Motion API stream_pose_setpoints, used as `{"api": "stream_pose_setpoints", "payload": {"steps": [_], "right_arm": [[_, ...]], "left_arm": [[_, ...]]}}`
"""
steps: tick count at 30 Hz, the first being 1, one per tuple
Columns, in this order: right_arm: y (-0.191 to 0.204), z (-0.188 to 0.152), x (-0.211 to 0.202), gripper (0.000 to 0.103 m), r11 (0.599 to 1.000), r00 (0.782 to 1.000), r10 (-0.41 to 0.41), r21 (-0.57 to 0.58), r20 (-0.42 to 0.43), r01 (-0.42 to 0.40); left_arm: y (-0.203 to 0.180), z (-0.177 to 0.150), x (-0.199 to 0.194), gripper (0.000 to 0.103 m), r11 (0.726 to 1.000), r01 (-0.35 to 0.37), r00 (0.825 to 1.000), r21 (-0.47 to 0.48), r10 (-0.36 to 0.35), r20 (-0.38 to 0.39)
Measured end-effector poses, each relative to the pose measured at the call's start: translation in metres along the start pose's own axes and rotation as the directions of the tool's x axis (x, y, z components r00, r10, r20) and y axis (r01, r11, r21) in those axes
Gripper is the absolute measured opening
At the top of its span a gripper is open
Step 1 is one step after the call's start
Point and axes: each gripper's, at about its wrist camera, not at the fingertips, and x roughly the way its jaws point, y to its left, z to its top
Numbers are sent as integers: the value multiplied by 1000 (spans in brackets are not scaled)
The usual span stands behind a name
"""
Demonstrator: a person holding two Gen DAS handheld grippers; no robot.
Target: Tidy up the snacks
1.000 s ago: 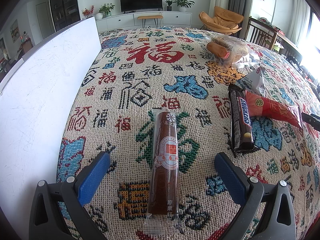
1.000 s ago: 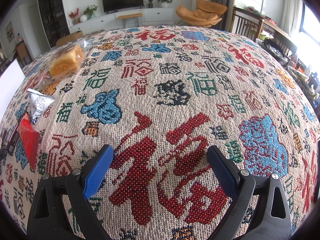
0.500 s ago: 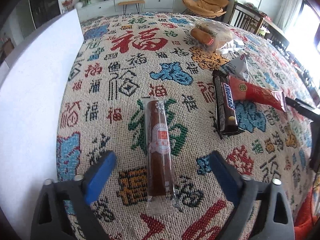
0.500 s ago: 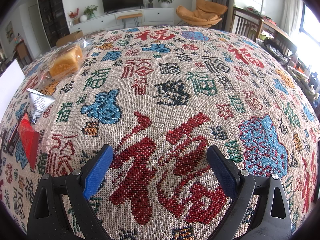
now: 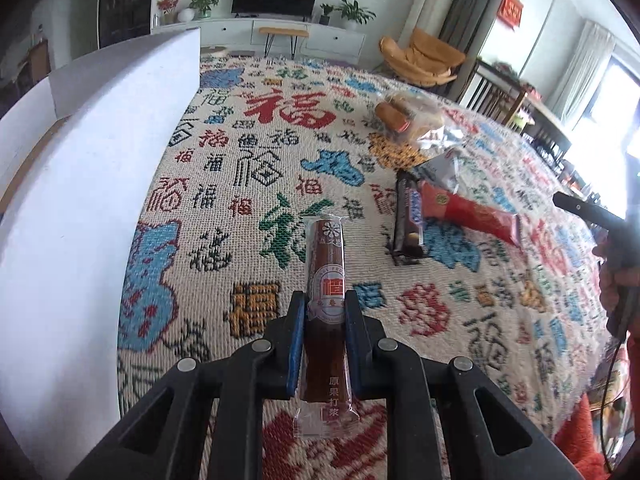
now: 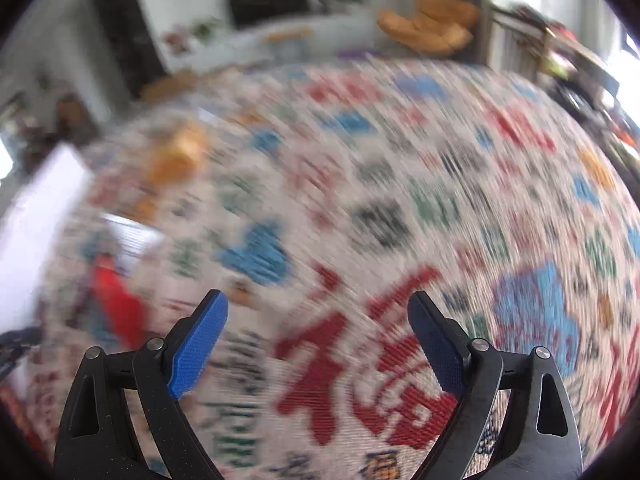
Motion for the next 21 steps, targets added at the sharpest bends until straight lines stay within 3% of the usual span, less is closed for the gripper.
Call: {"api": "stream_pose_setpoints", "payload": {"steps": [2, 4, 7, 9, 10, 11, 12, 13, 16, 21], "right_arm": [[45, 14, -17, 95, 972, 994, 107, -210, -17, -108], [95, 19, -12, 94, 913, 981, 149, -363, -125, -185], [160, 14, 21, 92, 824, 964, 96, -523, -249, -218], [187, 10, 49, 92, 800, 955, 23, -568, -294, -194], [191, 8, 61, 91, 799, 947, -2, -570, -323, -192], [192, 6, 73, 78, 802, 933, -31, -566, -360, -191], [193, 3, 83, 56, 805, 917, -57, -561, -394, -191], [191, 2, 90, 19, 816, 893, -74, -542, -444, -202], [178, 7, 79, 16, 864, 897, -43, -467, -440, -188], [146, 24, 33, 15, 948, 896, 126, -214, -425, -235]], "left_arm": [[-5, -2, -7, 18, 999, 30, 999, -17, -30, 24], [-13, -1, -9, 18, 998, 57, 998, -20, -56, 35], [-25, -4, -19, 18, 998, 69, 997, 1, -69, 40], [-24, -8, -29, 18, 996, 86, 995, -2, -86, 45], [-22, -11, -34, 18, 996, 94, 994, -9, -93, 47], [-19, -15, -41, 18, 994, 103, 993, -20, -102, 52], [-15, -18, -48, 18, 993, 110, 992, -32, -108, 58], [-12, -21, -52, 18, 993, 114, 992, -42, -111, 64], [0, -27, -67, 18, 983, 158, 984, -97, -148, 102], [14, -22, -97, 18, 949, 263, 953, -176, -228, 197]]}}
